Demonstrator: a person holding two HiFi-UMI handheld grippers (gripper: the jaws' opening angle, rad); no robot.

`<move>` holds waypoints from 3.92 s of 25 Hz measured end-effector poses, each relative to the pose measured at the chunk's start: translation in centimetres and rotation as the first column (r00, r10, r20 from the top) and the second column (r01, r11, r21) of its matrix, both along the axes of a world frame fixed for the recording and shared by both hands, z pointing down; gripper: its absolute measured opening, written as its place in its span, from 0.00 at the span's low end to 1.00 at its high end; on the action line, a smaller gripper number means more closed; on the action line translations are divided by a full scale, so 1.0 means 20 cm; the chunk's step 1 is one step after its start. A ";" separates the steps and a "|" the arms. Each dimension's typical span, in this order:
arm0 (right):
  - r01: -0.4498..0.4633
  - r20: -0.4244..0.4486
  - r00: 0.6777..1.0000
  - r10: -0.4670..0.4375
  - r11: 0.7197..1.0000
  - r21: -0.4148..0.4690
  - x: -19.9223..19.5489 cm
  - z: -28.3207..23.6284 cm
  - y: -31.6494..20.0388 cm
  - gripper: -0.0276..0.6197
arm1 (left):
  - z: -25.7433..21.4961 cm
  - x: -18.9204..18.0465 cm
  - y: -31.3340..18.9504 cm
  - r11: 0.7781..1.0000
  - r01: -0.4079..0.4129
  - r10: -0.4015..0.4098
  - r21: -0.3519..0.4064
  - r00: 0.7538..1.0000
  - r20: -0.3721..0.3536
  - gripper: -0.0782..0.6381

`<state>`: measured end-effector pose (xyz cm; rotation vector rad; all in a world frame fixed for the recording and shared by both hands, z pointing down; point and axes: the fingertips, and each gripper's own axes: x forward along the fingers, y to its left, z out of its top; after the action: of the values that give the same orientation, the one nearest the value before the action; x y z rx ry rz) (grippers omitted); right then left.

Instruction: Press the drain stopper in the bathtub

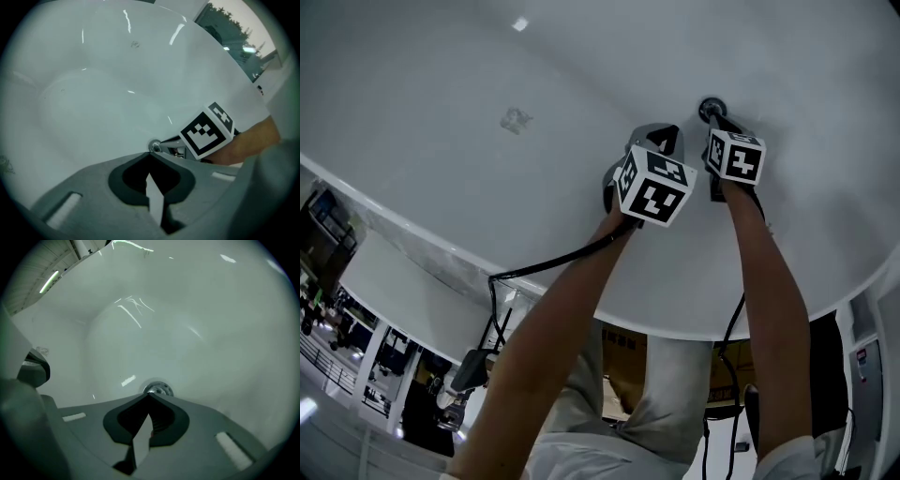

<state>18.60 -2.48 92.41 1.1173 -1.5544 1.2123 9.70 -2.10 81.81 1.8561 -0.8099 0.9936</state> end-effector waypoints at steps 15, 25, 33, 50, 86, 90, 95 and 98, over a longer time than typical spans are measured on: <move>-0.061 0.089 0.995 0.049 0.989 0.136 -0.07 -0.50 -0.14 0.05 | -0.41 0.10 -0.04 0.998 -0.010 0.014 0.058 0.998 -0.068 0.10; -0.072 0.122 0.992 0.045 0.970 0.231 -0.05 -0.91 -0.18 0.05 | -0.67 0.09 -0.03 0.995 -0.006 0.013 0.104 0.997 -0.072 0.10; -0.073 0.149 0.988 0.030 0.954 0.292 -0.02 -1.21 -0.19 0.05 | -0.88 0.08 0.00 0.992 0.026 -0.016 0.126 0.997 -0.074 0.10; -0.156 0.244 0.968 0.052 0.888 0.433 0.04 -2.13 -0.16 0.05 | -1.64 0.09 -0.04 0.978 0.050 -0.030 0.203 0.995 -0.100 0.10; -0.233 0.363 0.929 -0.068 0.652 0.721 -0.19 -3.93 0.19 0.03 | -3.32 -0.01 0.24 0.901 0.032 0.113 0.432 0.946 -0.305 0.11; -0.246 0.389 0.917 -0.095 0.632 0.735 -0.29 -4.08 0.25 0.03 | -3.49 -0.04 0.27 0.877 0.051 0.131 0.478 0.932 -0.339 0.11; -0.307 0.430 0.901 -0.064 0.606 0.733 -0.34 -4.22 0.33 0.03 | -3.67 -0.04 0.30 0.827 0.055 0.169 0.559 0.925 -0.341 0.11; -0.333 0.436 0.899 -0.035 0.593 0.733 -0.37 -4.23 0.37 0.03 | -3.68 -0.04 0.35 0.801 0.019 0.204 0.598 0.931 -0.302 0.11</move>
<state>11.17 4.90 7.76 1.6596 -2.5250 0.8624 9.00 4.88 8.28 2.5453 -0.8720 0.4418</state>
